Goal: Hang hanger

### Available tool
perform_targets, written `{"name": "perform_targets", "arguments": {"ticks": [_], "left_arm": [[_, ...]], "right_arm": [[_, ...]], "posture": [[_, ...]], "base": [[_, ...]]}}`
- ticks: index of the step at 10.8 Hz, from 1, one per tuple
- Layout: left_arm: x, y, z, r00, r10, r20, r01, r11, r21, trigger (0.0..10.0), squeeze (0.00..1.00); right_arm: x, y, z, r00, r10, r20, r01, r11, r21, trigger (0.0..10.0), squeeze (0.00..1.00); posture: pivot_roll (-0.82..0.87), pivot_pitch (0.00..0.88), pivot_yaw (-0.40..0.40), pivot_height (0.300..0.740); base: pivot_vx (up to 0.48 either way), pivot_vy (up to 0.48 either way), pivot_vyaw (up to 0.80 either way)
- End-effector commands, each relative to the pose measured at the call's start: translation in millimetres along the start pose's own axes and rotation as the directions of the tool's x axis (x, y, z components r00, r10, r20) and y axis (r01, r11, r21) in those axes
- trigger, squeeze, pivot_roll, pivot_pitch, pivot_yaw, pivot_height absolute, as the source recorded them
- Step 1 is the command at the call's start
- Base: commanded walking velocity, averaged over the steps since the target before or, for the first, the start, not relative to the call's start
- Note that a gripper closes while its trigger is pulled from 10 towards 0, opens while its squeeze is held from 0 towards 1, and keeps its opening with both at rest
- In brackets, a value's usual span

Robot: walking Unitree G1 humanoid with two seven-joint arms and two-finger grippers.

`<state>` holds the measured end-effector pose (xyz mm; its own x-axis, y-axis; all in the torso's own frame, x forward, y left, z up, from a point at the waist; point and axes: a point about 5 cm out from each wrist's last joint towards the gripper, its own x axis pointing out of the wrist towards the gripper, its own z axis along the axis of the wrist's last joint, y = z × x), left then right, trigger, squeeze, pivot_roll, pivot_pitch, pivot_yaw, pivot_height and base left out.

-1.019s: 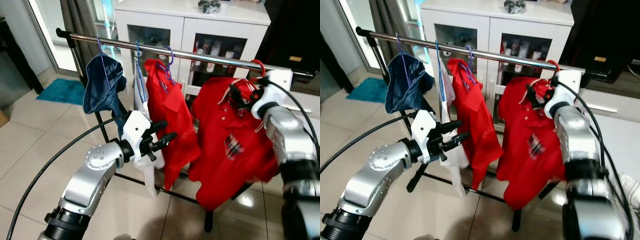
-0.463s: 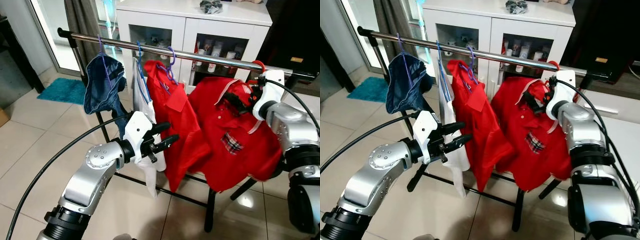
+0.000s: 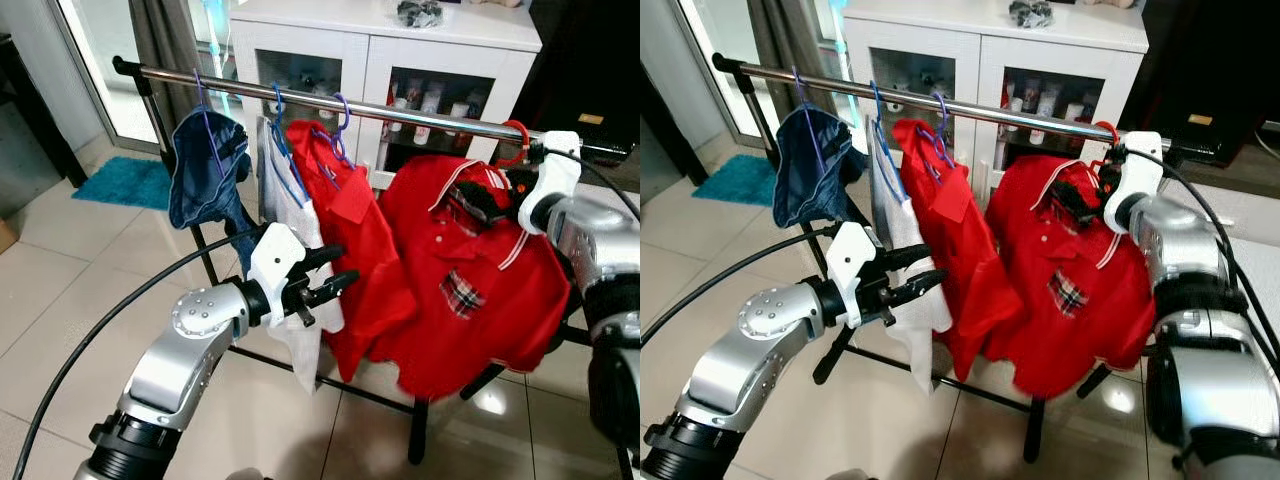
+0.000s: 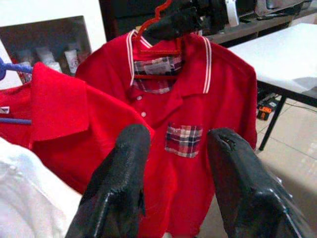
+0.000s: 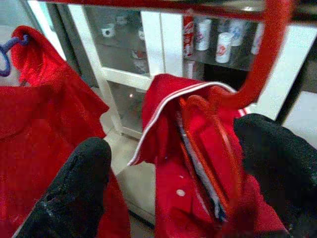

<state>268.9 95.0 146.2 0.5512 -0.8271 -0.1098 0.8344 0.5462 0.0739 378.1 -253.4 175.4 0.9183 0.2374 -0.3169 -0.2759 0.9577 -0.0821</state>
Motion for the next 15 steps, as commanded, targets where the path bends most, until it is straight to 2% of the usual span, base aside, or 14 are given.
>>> {"name": "perform_targets", "arguments": {"ticks": [1,2,3,6,7,8,9,10,15], "left_arm": [[2.3,-0.5,3,1.0,-0.019,0.003,0.019,1.0,0.01,10.0,0.0],[1.4,0.1,3,1.0,-0.017,0.003,0.017,1.0,0.012,10.0,0.0],[0.6,0.2,3,1.0,-0.016,0.002,0.016,1.0,0.012,10.0,0.0],[1.6,1.0,2,1.0,-0.016,-0.004,0.017,1.0,0.016,10.0,0.0],[2.5,0.5,2,1.0,-0.021,-0.005,0.021,1.0,0.016,10.0,0.0],[3.3,0.1,2,1.0,-0.025,-0.006,0.025,1.0,0.017,10.0,0.0],[3.4,0.3,2,1.0,-0.025,-0.006,0.026,1.0,0.017,10.0,0.0],[3.2,0.2,2,1.0,-0.025,-0.007,0.026,1.0,0.018,10.0,0.0],[4.0,0.4,2,0.999,-0.031,-0.01,0.031,0.999,0.022,10.0,0.0]], "right_arm": [[-0.9,-1.0,7,0.999,0.037,0.006,-0.036,0.999,-0.026,10.0,0.0],[-1.0,4.0,10,0.994,0.111,-0.024,-0.112,0.993,-0.035,10.0,0.0],[-1.1,5.0,11,0.991,0.128,-0.039,-0.129,0.991,-0.042,10.0,0.0],[1.0,0.2,15,0.996,0.064,-0.066,-0.064,0.998,0.013,10.0,0.0],[2.7,-0.9,18,0.998,0.023,-0.064,-0.019,0.998,0.062,10.0,0.0],[4.6,-0.1,17,0.997,0.004,-0.075,0.002,0.996,0.086,3.1,0.0],[5.3,0.3,16,0.996,-0.002,-0.086,0.009,0.997,0.08,1.9,0.0],[6.5,-0.2,13,0.994,-0.034,-0.104,0.043,0.996,0.08,0.0,0.0],[7.6,-2.2,14,0.992,-0.092,-0.088,0.103,0.986,0.131,0.0,0.0]], "posture": [[-0.01,0.0,0.013,0.74],[-0.01,0.0,0.008,0.74],[-0.01,0.0,0.008,0.74],[-0.02,0.0,0.014,0.74],[-0.02,0.0,0.017,0.74],[-0.02,0.0,0.017,0.74],[-0.02,0.0,0.016,0.74],[-0.01,0.0,0.015,0.74],[-0.02,0.0,0.021,0.74]], "base": [[0.0,0.0,0.0],[0.0,0.0,0.0],[0.0,0.0,0.0],[0.0,0.0,0.0],[0.0,0.0,0.0],[0.0,0.0,0.0],[0.0,0.0,0.0],[0.0,0.0,0.0],[0.0,0.0,0.0]]}}
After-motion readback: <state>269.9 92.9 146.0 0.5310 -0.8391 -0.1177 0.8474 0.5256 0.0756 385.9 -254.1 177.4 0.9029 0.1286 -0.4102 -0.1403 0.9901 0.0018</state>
